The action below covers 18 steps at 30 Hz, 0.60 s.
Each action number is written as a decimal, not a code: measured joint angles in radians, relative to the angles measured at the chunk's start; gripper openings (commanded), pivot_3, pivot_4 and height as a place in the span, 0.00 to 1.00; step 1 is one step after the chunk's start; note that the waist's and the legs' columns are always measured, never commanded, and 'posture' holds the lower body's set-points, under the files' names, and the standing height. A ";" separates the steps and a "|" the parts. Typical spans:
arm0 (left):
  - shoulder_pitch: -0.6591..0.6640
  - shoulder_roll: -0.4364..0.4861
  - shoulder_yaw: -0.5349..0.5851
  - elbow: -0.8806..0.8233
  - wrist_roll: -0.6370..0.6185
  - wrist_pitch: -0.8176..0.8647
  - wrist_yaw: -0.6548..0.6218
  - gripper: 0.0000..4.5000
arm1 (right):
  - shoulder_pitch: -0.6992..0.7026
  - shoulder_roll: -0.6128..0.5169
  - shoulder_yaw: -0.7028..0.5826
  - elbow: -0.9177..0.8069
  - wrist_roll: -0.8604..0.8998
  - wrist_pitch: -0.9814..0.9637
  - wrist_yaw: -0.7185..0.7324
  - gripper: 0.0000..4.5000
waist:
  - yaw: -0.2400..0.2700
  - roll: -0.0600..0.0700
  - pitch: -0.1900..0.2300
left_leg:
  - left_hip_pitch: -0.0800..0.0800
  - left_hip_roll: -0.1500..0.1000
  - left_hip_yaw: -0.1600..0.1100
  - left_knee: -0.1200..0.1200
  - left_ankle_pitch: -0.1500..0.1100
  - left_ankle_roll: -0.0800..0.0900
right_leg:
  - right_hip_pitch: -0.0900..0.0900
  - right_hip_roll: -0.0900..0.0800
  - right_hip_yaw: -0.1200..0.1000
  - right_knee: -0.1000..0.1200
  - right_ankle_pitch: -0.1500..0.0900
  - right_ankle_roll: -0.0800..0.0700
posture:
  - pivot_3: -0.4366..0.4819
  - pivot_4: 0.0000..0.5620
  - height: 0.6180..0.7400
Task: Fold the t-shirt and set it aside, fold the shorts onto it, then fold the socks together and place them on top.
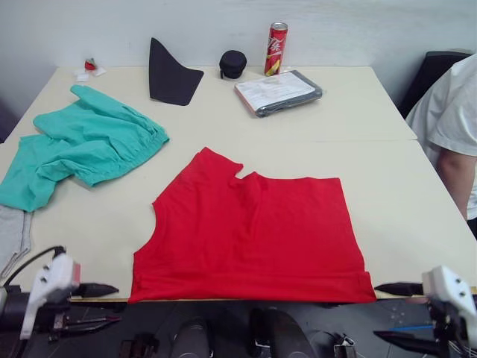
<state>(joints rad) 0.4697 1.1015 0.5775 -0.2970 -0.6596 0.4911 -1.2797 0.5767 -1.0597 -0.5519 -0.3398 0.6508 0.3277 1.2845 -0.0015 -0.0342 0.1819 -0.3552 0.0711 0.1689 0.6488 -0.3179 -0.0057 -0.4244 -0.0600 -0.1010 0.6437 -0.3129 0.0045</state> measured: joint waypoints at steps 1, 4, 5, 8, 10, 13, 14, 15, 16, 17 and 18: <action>-0.063 0.013 -0.003 0.005 -0.026 0.033 0.005 0.98 | -0.061 -0.009 -0.002 0.017 0.010 0.021 -0.008 1.00 | 0.000 0.000 0.001 | -0.001 0.000 0.000 0.000 0.001 0.000 | -0.001 0.000 0.000 0.000 0.001 -0.001 | 0.48 0.27 1.00; -0.368 0.017 -0.113 0.140 -0.041 0.100 0.053 0.99 | -0.295 -0.068 0.042 0.160 0.013 0.074 -0.021 1.00 | 0.000 0.006 0.006 | -0.001 -0.004 0.001 0.000 0.002 0.002 | -0.001 -0.001 0.002 -0.001 0.004 0.001 | 0.48 0.27 1.00; -0.494 0.001 -0.172 0.206 -0.021 0.104 0.074 0.99 | -0.379 -0.082 0.076 0.217 -0.003 0.079 -0.021 1.00 | 0.001 0.008 0.006 | -0.001 -0.004 0.000 -0.002 0.004 0.002 | -0.001 -0.001 0.002 -0.001 0.005 0.001 | 0.48 0.27 1.00; -0.823 -0.098 -0.337 0.414 0.087 0.074 0.138 0.99 | -0.663 -0.057 0.221 0.393 -0.080 0.061 -0.032 1.00 | 0.001 0.008 0.007 | -0.002 -0.004 0.000 0.001 0.009 -0.002 | -0.003 0.000 0.001 0.005 0.005 0.003 | 0.48 0.27 1.00; -0.991 -0.164 -0.436 0.533 0.174 0.038 0.172 0.99 | -0.859 0.001 0.312 0.503 -0.136 0.036 -0.046 1.00 | -0.001 0.006 0.008 | -0.008 -0.005 0.000 0.002 0.012 -0.003 | -0.008 0.000 0.001 0.007 0.006 0.004 | 0.48 0.27 1.00; -1.224 -0.274 -0.577 0.756 0.304 -0.032 0.175 0.99 | -1.137 0.103 0.460 0.729 -0.257 -0.003 -0.049 1.00 | -0.012 0.004 0.009 | -0.017 -0.004 0.005 0.009 0.012 -0.004 | -0.019 0.000 0.003 0.013 0.005 0.004 | 0.48 0.27 1.00; -1.280 -0.307 -0.607 0.834 0.341 -0.061 0.179 0.99 | -1.200 0.131 0.502 0.799 -0.294 -0.019 -0.046 1.00 | -0.014 0.004 0.009 | -0.019 -0.004 0.006 0.012 0.012 -0.004 | -0.021 0.001 0.003 0.015 0.005 0.004 | 0.48 0.27 1.00; -1.347 -0.346 -0.632 0.940 0.385 -0.094 0.197 0.99 | -1.272 0.166 0.548 0.891 -0.342 -0.044 -0.045 1.00 | -0.017 0.004 0.009 | -0.020 -0.005 0.007 0.014 0.012 -0.004 | -0.022 0.001 0.002 0.016 0.005 0.004 | 0.48 0.27 1.00; -1.405 -0.382 -0.651 1.046 0.426 -0.130 0.218 0.99 | -1.338 0.201 0.586 0.983 -0.390 -0.076 -0.048 1.00 | -0.023 0.003 0.009 | -0.021 -0.005 0.007 0.015 0.012 -0.004 | -0.022 0.001 0.002 0.016 0.005 0.004 | 0.48 0.27 1.00; -1.447 -0.411 -0.667 1.128 0.458 -0.160 0.238 0.99 | -1.386 0.229 0.609 1.056 -0.424 -0.102 -0.055 1.00 | -0.026 0.003 0.010 | -0.021 -0.004 0.007 0.015 0.012 -0.004 | -0.022 0.001 0.002 0.017 0.005 0.004 | 0.48 0.27 1.00; -1.487 -0.442 -0.678 1.213 0.490 -0.190 0.263 0.99 | -1.433 0.256 0.627 1.133 -0.457 -0.126 -0.063 1.00 | -0.029 0.003 0.010 | -0.020 -0.004 0.007 0.015 0.012 -0.004 | -0.022 0.000 0.002 0.017 0.005 0.004 | 0.48 0.27 1.00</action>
<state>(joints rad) -1.0171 0.6597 -0.1002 0.9156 -0.1692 0.3011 -1.0170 -0.8568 -0.8034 0.0752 0.7933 0.1933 0.2020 1.2212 -0.0302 -0.0312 0.1915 -0.3756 0.0667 0.1759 0.6641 -0.3058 -0.0097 -0.4467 -0.0596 -0.0987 0.6610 -0.3084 0.0083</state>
